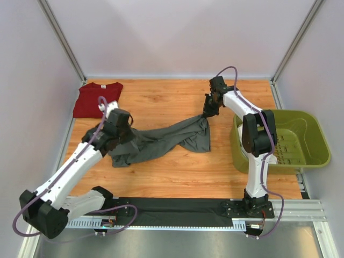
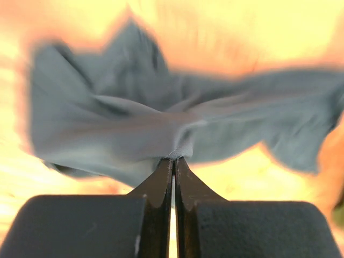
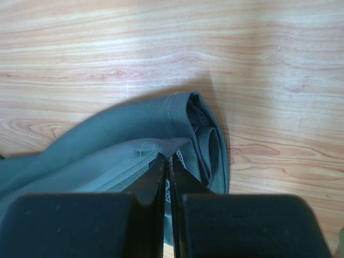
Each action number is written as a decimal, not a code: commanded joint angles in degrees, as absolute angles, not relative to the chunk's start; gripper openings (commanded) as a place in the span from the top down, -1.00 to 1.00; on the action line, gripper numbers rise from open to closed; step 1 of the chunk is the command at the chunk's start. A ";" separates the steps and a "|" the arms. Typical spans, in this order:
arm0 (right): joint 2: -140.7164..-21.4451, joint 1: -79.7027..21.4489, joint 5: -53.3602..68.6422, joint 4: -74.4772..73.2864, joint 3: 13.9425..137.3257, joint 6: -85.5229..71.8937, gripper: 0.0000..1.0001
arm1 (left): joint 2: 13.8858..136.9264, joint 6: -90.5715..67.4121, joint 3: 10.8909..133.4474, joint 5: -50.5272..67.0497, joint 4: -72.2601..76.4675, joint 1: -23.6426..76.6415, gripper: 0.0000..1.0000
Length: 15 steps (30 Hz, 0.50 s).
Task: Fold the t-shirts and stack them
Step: Flatten the tshirt out
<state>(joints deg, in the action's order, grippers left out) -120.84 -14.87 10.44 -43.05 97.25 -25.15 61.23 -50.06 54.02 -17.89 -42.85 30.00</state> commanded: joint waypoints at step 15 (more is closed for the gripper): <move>-97.13 -15.03 0.09 -37.71 113.20 -20.39 0.99 | 66.79 -2.15 102.19 -10.56 -46.58 6.59 1.00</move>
<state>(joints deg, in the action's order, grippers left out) -101.06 -15.92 5.13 -40.23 110.61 -23.40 65.76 -16.14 93.95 -14.85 -47.77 7.84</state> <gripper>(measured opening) 0.010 0.007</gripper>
